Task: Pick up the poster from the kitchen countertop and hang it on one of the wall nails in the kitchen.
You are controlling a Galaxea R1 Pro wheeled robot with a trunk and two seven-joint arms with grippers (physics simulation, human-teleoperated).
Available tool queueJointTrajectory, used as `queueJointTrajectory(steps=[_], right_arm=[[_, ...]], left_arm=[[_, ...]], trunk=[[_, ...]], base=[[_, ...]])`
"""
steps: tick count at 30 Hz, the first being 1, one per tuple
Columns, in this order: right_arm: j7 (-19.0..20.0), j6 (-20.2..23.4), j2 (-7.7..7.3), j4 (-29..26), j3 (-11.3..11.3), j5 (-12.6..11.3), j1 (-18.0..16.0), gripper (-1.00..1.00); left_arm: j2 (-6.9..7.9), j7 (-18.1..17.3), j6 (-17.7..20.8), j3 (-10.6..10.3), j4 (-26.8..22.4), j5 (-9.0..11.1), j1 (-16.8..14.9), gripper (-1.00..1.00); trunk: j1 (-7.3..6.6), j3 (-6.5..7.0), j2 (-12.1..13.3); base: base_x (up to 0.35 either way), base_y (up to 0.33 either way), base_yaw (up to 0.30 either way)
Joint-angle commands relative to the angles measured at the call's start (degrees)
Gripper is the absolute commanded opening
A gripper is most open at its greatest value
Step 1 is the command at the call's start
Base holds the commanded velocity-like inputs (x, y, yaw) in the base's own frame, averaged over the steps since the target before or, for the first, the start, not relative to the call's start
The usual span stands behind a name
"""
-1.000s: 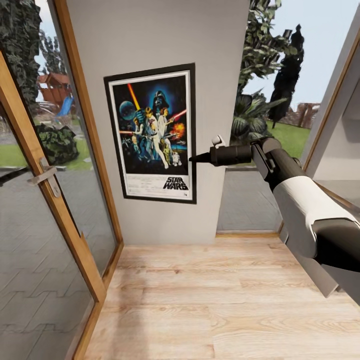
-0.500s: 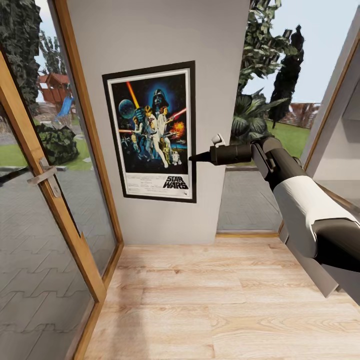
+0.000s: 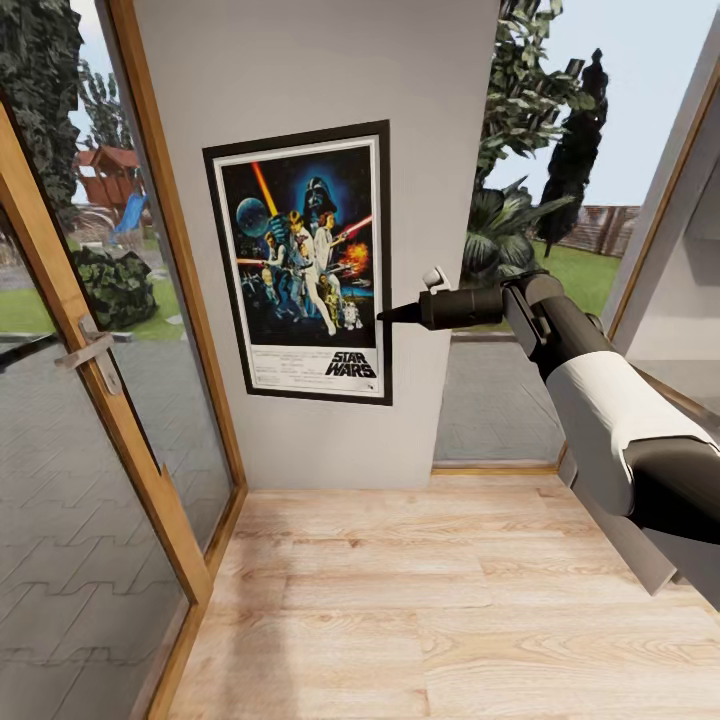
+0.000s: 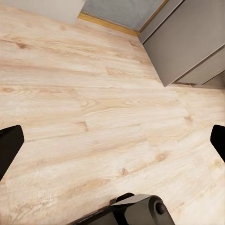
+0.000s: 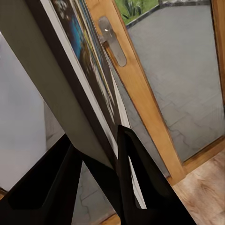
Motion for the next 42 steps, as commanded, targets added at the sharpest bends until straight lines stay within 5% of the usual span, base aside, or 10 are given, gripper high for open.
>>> queueJointTrajectory(steps=[1, 42], right_arm=[[0.0, 0.5, -0.07, 0.0, 0.3, -0.4, -0.1, -1.0], [-0.2, -2.8, -0.07, 0.0, 0.1, -1.0, -0.1, -1.0]], left_arm=[[-0.02, -0.1, -0.6, 0.1, -0.1, -0.2, 0.0, 1.0], [0.05, 0.1, -0.5, 0.1, -0.1, -0.2, 0.0, 1.0]], trunk=[[0.04, -0.12, -0.1], [0.04, -0.12, -0.1]], base=[[0.0, 0.0, 0.0], [0.064, 0.0, 0.0]])
